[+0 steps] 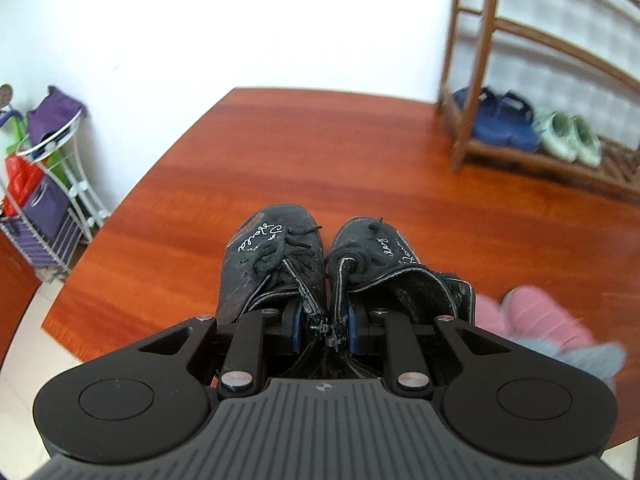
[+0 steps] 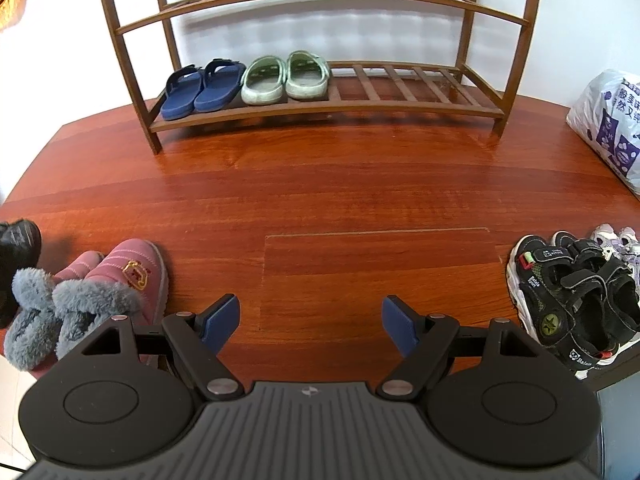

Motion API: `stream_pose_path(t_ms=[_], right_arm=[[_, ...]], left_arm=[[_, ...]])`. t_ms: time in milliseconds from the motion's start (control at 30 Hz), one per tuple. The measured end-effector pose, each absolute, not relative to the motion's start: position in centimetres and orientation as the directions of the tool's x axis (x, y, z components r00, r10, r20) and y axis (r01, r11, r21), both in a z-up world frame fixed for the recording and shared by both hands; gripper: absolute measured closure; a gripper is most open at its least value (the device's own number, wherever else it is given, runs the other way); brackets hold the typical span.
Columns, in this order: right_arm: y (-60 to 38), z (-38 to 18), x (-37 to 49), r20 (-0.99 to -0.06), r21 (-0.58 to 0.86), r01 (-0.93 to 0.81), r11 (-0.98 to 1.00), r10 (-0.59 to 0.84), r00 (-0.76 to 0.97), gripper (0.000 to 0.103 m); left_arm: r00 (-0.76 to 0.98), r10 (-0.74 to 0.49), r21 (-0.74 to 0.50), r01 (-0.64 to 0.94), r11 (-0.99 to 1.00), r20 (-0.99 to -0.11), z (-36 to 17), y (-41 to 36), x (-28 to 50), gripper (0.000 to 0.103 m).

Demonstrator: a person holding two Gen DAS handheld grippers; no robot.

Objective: Organize scattered shoes
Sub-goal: 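Lift the black sneakers with the left tool while the right tool moves to the lavender sneakers, then close the right tool on the lavender sneakers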

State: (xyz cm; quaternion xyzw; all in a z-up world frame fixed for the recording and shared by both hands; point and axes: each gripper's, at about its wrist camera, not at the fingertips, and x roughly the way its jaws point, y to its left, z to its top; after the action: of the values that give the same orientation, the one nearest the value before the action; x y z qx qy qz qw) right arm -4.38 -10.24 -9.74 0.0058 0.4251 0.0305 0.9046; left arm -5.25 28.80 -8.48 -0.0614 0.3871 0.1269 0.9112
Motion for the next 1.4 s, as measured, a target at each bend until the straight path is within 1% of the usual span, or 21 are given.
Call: stream_pose_path(t_ms=[100,300,400,500,667,833,1100,1267,1400], right_arm=[[-11.1,-9.7,-4.2,-0.766,0.040,-0.030,0.999,0.050,0.640,0.020],[-12.9,-9.3,-4.2,-0.755,0.041,0.005,0.999,0.028,0.655,0.020],[-14.1,-9.2,-3.8,-0.747,0.033,0.013,0.999,0.016,0.664,0.020],[-16.0,-9.1,-3.0,-0.740,0.035,0.028,0.999,0.008,0.673,0.020],[-19.9,-8.9,-1.6,-0.738,0.035,0.057,0.998,-0.013,0.675,0.020],[-25.7,-8.9,-0.9,-0.748,0.004,0.101,0.995,-0.065,0.661,0.020],[-37.7,-9.0,-1.9,-0.748,-0.076,0.197,0.977,-0.187,0.637,0.020],[-46.5,-9.2,-2.5,-0.752,-0.068,0.247,0.967,-0.212,0.624,0.020],[-51.6,-10.3,-2.0,-0.770,-0.069,0.236,0.969,-0.202,0.605,0.020]], left_arm=[[0.684,0.151,-0.038,-0.254,0.966,-0.714,-7.2,27.6,-4.5,0.080],[0.699,0.095,-0.047,-0.180,0.983,-0.709,-5.5,24.0,-2.2,0.080],[0.713,0.055,-0.057,-0.132,0.990,-0.699,-5.1,21.5,-0.8,0.080],[0.726,0.042,-0.037,-0.093,0.995,-0.686,-4.9,17.9,0.8,0.080],[0.731,0.022,-0.043,-0.070,0.997,-0.682,-4.9,13.3,3.2,0.080],[0.736,-0.032,-0.079,-0.029,0.996,-0.676,-4.8,8.5,5.7,0.080],[0.739,-0.065,-0.072,0.022,0.997,-0.671,-4.5,0.9,8.8,0.080],[0.736,-0.067,-0.060,0.036,0.998,-0.674,-4.5,-3.3,10.5,0.080],[0.727,-0.071,-0.055,0.045,0.997,-0.683,-4.6,-5.8,11.5,0.080]])
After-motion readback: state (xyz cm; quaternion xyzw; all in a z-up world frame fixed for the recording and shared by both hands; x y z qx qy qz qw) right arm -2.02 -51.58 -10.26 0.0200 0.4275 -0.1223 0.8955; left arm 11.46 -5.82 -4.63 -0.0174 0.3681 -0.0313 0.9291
